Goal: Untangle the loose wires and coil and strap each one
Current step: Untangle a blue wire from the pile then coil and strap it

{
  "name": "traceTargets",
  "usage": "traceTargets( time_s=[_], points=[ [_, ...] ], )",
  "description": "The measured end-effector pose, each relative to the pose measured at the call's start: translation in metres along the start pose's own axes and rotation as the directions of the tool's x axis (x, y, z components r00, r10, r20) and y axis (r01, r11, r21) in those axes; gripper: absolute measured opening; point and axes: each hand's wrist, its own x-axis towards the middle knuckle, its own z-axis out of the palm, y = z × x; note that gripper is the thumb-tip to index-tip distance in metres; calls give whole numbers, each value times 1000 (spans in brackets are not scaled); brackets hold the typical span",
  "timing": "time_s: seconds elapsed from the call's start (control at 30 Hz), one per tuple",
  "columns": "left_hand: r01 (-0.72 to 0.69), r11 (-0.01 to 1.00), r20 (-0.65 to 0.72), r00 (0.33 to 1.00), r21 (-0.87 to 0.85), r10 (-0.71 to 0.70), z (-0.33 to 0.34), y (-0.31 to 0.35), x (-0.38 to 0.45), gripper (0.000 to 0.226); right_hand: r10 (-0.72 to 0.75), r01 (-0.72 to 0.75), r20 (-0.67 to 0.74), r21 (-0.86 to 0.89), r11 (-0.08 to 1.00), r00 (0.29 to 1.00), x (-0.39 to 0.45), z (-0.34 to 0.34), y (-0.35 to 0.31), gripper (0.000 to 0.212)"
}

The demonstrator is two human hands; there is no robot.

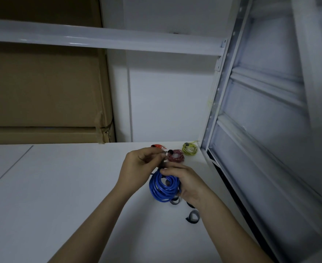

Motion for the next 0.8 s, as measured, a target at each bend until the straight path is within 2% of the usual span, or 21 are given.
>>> traceTargets(
  time_s=[0.23,0.4,0.6,0.7,0.77,0.8],
  points=[
    [-45,998,-19,999,48,46,2,3,-3,22,-9,8,-42,-18,1000,999,-2,4,3,20],
    [-3,996,21,1000,93,1,1,-2,-9,18,-89,86,-83,-45,995,993,-3,3,10,17],
    [1,1000,80,997,17,-2,-7,2,-8,15,-161,162,-64,2,987,985,-7,6,15,10],
    [124,990,169,977,64,-133,-11,1,-8,17,-172,179,-95,63,982,980,-6,8,18,11],
    [267,945,262,914,187,-310,-14,-1,-8,29,-189,198,-119,66,978,975,-4,8,19,12],
    [303,925,300,882,227,-363,-15,-1,-9,28,-203,211,-127,55,976,971,-3,7,19,13]
  ],
)
